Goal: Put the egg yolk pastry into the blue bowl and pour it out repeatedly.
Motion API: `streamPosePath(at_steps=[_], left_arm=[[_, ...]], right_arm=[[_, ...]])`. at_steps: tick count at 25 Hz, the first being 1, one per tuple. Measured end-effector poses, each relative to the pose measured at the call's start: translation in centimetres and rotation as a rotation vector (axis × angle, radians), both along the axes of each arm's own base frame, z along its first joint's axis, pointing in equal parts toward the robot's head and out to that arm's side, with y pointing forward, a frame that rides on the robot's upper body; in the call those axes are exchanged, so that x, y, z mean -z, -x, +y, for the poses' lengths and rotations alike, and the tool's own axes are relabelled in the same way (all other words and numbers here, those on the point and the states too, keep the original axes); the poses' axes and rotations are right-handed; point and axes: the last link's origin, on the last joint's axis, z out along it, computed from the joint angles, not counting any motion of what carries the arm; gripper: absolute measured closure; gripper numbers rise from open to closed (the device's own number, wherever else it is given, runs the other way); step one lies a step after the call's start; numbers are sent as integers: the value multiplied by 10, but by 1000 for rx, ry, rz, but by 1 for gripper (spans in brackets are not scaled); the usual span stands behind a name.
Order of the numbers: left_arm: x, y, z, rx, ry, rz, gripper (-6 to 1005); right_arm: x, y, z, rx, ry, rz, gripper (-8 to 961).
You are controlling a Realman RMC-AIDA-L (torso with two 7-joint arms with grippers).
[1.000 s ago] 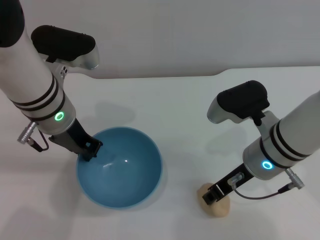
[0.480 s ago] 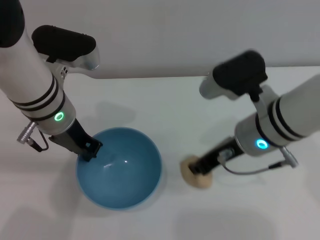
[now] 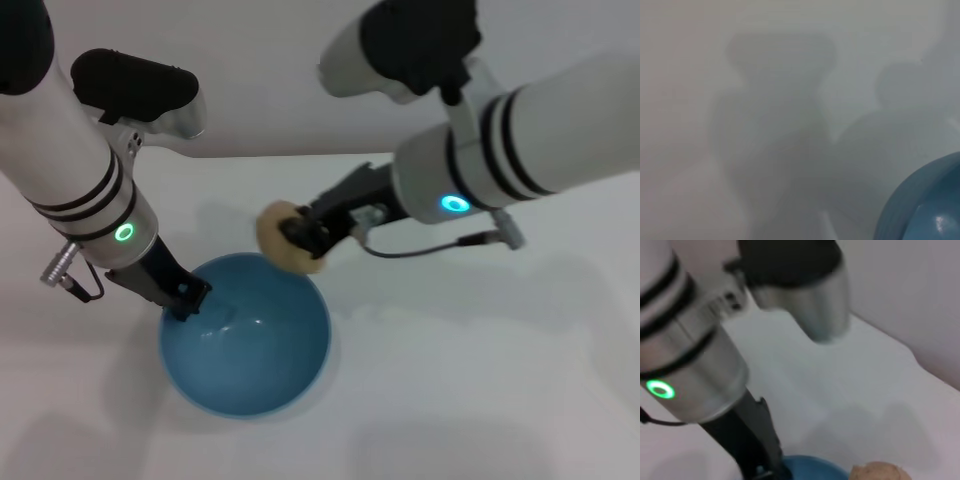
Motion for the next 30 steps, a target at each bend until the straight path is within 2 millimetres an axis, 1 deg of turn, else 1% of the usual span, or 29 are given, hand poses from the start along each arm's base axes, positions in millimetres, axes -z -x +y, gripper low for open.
streamPosePath(at_steps=[2,6,11,17,20,22,24,25,27,30], left_arm=[[0,0,0,0,0,-1,994],[2,-1,0,2,3,-8,994],[4,-2,0,3,8,-7,994],[4,-2,2,7,3,-10,993],[4,-3,2,9,-1,-11,993],[4,-3,3,14,-6,-14,993],[4,-5,6,29,-18,-21,993],[5,-6,7,36,-23,-23,993],[6,-7,9,57,-34,-28,993],[10,-7,10,78,-40,-28,993]], right_arm=[[8,4,-1,-15,16,3,888],[21,4,-6,-31,46,-12,910],[27,4,-12,-47,62,-19,914],[29,2,-14,-48,65,-27,755],[25,2,-11,-37,54,-21,689],[16,2,-5,-3,29,-2,645],[-2,0,7,63,-19,23,601],[-14,-4,13,108,-55,26,579],[-43,-18,24,201,-146,22,535],[-76,-44,30,296,-276,14,540]])
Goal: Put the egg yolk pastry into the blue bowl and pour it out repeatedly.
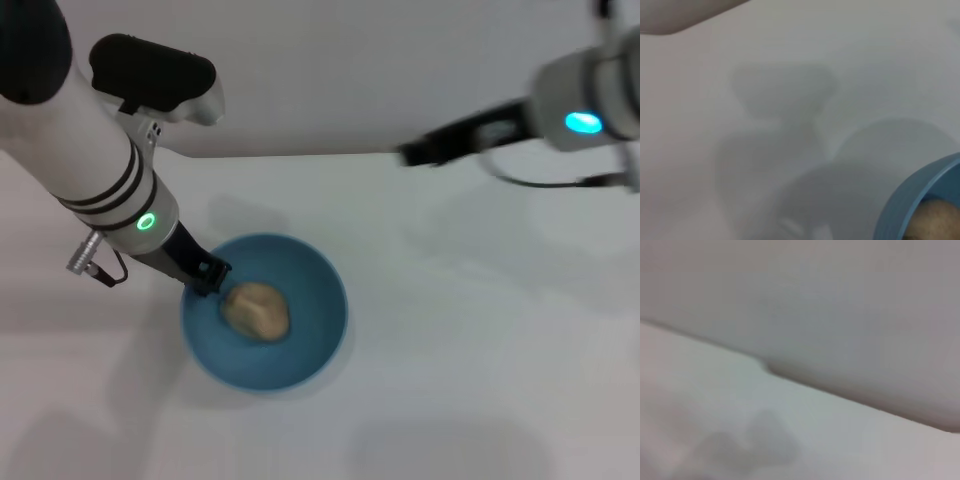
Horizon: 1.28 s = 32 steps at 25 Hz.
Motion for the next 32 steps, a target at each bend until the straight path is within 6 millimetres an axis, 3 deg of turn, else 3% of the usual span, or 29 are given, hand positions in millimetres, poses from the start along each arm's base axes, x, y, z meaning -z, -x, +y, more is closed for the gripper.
streamPosePath(at_steps=[2,3,8,12,17,25,32], left_arm=[[2,0,1,14,-8,-5,993],[3,-2,2,24,-13,-13,993],[14,-11,5,83,-27,-69,994],[24,-25,4,147,-20,-100,994],[32,-33,3,204,-27,-118,994],[50,-43,-6,319,-58,-201,994],[64,-49,-14,520,-249,-387,994]], right_arm=[[-12,-27,0,77,-55,-2,541],[-12,-27,0,77,-55,-2,541],[-5,-74,1,194,-84,3,544],[-4,-99,-2,245,-120,11,546],[-11,-112,-5,285,-154,25,551],[-50,-166,-14,470,-289,90,559],[-65,-184,-19,516,-336,101,566]])
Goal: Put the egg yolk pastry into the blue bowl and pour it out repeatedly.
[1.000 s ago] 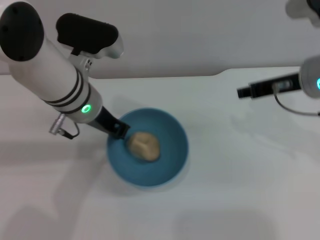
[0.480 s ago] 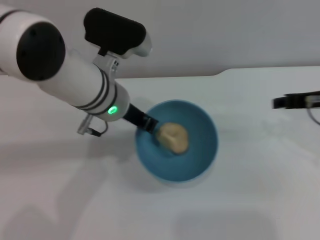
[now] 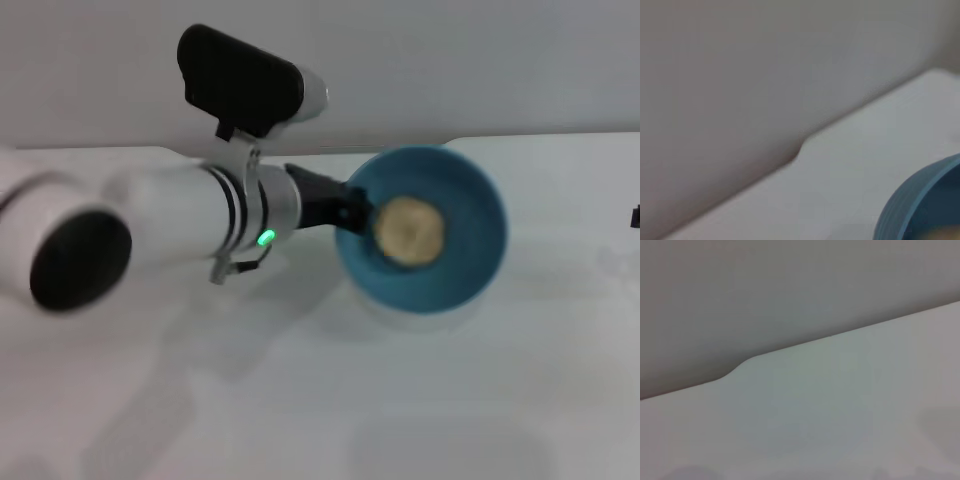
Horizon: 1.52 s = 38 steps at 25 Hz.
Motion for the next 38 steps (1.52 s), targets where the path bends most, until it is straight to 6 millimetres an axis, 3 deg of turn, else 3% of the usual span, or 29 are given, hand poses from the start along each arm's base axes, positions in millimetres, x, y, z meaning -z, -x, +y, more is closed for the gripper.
streamPosePath(at_steps=[8,13,18,24,38], left_arm=[[13,-8,-17,187,-129,-146,993],[21,3,-24,293,-223,-219,993],[19,14,-32,437,-347,-330,994],[16,20,-34,524,-377,-367,994],[6,12,-35,601,-431,-418,994]], right_arm=[[-3,0,2,-1,-8,-1,575],[-7,-2,2,-3,-17,-5,580],[-10,-3,3,0,-29,-3,585],[-10,-1,4,-4,-31,-3,591],[-2,0,2,-7,-10,5,605]])
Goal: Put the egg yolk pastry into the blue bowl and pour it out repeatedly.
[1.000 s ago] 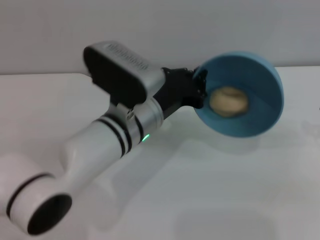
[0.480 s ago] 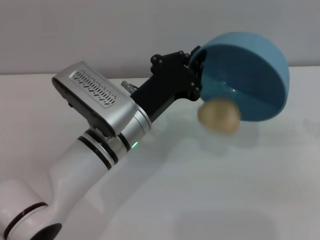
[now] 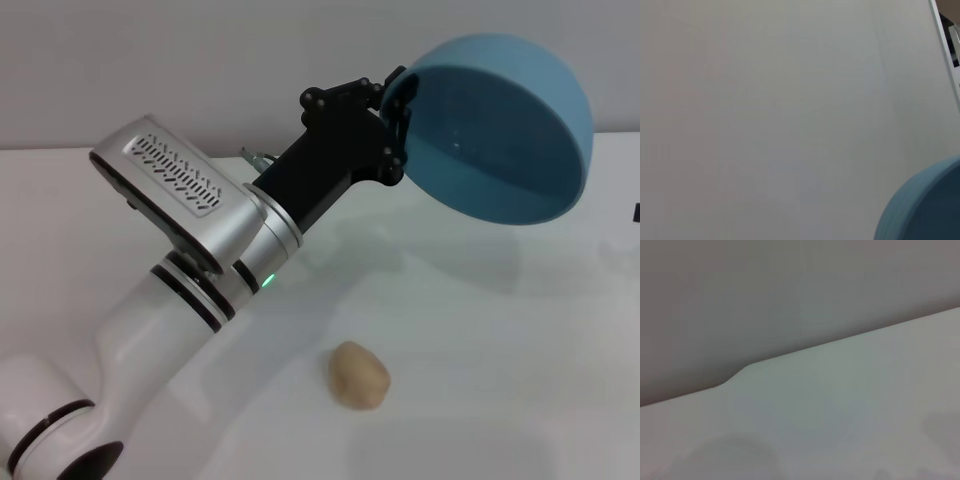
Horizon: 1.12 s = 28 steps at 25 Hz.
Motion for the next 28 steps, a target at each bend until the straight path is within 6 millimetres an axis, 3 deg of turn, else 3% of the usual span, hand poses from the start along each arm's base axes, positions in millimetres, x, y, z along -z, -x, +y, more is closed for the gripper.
streamPosePath(at_steps=[6,12,23,28], left_arm=[[-6,6,10,-61,7,-40,994],[-20,10,39,-222,3,-45,992],[-36,-1,85,-539,161,209,988],[-48,1,96,-657,237,254,989]], right_arm=[[13,11,3,-32,44,26,611],[28,33,6,-143,128,99,618],[66,76,7,-265,334,94,629],[80,93,7,-299,418,80,634]])
